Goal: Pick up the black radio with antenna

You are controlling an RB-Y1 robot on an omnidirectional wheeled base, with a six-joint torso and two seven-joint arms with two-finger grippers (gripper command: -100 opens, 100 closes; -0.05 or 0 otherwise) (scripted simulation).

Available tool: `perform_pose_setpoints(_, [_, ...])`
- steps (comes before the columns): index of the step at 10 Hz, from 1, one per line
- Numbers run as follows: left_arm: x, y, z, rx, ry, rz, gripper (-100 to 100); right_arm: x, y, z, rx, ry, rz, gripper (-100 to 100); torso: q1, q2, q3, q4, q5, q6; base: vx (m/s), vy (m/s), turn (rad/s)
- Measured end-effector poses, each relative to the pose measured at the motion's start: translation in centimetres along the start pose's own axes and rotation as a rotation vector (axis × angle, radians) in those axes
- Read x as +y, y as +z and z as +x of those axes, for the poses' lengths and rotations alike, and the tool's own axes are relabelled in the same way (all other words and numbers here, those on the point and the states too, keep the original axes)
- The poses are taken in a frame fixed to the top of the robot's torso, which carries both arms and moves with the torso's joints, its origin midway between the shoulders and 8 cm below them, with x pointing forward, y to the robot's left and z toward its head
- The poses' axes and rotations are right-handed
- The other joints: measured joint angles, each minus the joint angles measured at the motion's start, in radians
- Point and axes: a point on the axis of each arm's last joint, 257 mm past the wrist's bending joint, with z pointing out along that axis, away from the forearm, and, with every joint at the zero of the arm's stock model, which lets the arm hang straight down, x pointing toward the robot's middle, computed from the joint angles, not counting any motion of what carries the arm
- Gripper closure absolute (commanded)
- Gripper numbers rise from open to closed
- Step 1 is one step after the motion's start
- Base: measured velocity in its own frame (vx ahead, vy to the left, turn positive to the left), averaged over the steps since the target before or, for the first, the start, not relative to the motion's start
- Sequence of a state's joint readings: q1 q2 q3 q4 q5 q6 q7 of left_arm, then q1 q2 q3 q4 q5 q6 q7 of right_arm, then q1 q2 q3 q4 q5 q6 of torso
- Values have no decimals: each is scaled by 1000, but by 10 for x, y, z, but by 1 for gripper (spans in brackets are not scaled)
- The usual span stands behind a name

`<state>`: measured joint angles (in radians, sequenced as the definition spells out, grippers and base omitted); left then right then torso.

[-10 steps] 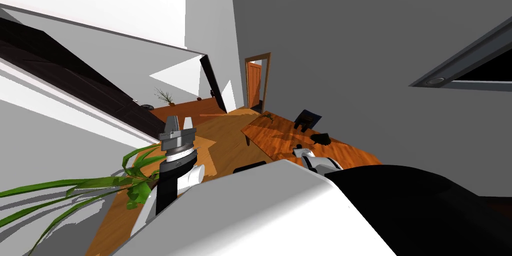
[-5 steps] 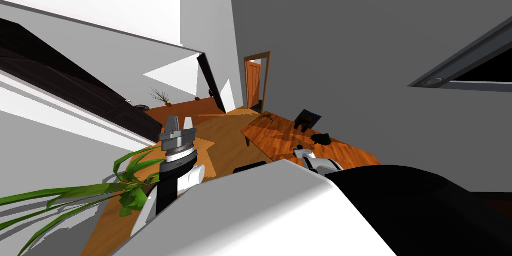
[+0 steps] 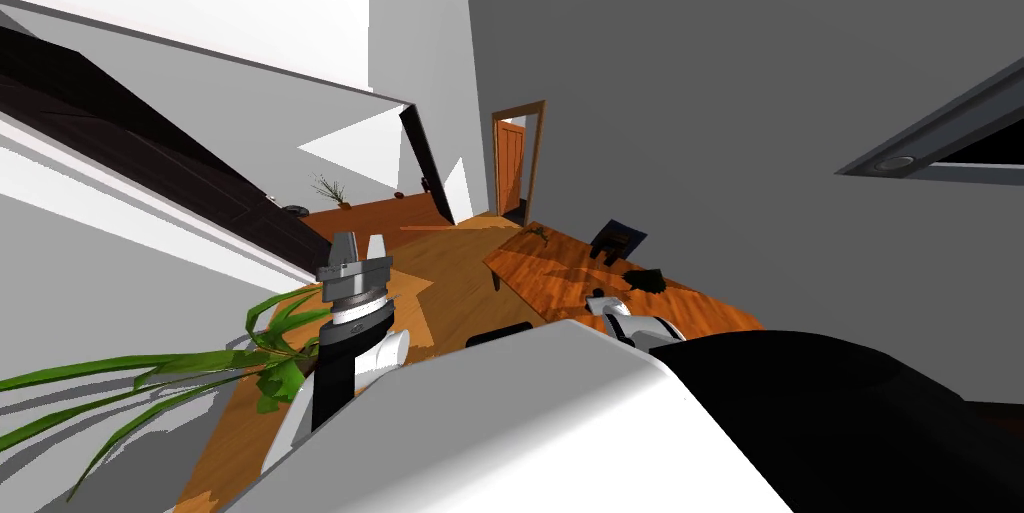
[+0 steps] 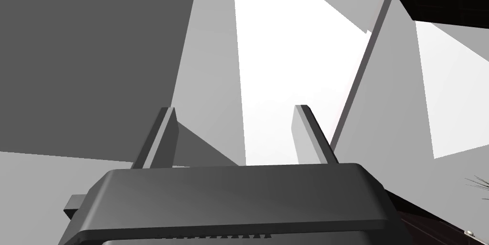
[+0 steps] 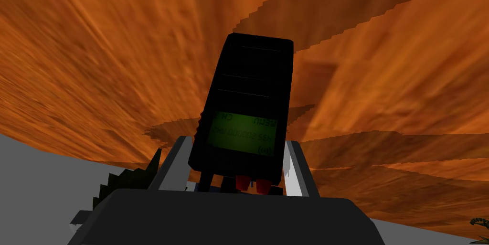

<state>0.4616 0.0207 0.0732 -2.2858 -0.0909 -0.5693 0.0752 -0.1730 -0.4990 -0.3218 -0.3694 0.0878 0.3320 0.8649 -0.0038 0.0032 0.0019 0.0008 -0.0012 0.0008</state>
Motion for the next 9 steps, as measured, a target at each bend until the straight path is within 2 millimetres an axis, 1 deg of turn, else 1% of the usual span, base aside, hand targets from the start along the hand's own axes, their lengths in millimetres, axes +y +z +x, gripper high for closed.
perform_pose_setpoints(3, [0,0,0,0,0,0,0,7,-2,-5,6,23,13,100,0,2,1,1,0,1,-108,-21,117])
perform_pose_setpoints(6, [0,0,0,0,0,0,0,13,-4,-10,12,46,29,100,0,0,0,0,0,1,-76,-18,90])
perform_pose_setpoints(8, [0,0,0,0,0,0,0,17,-7,-15,14,67,42,100,1,2,1,1,0,1,-112,-7,127])
perform_pose_setpoints(9, [0,0,0,0,0,0,0,20,-8,-17,15,76,51,100,1,2,1,1,1,1,-49,-7,30])
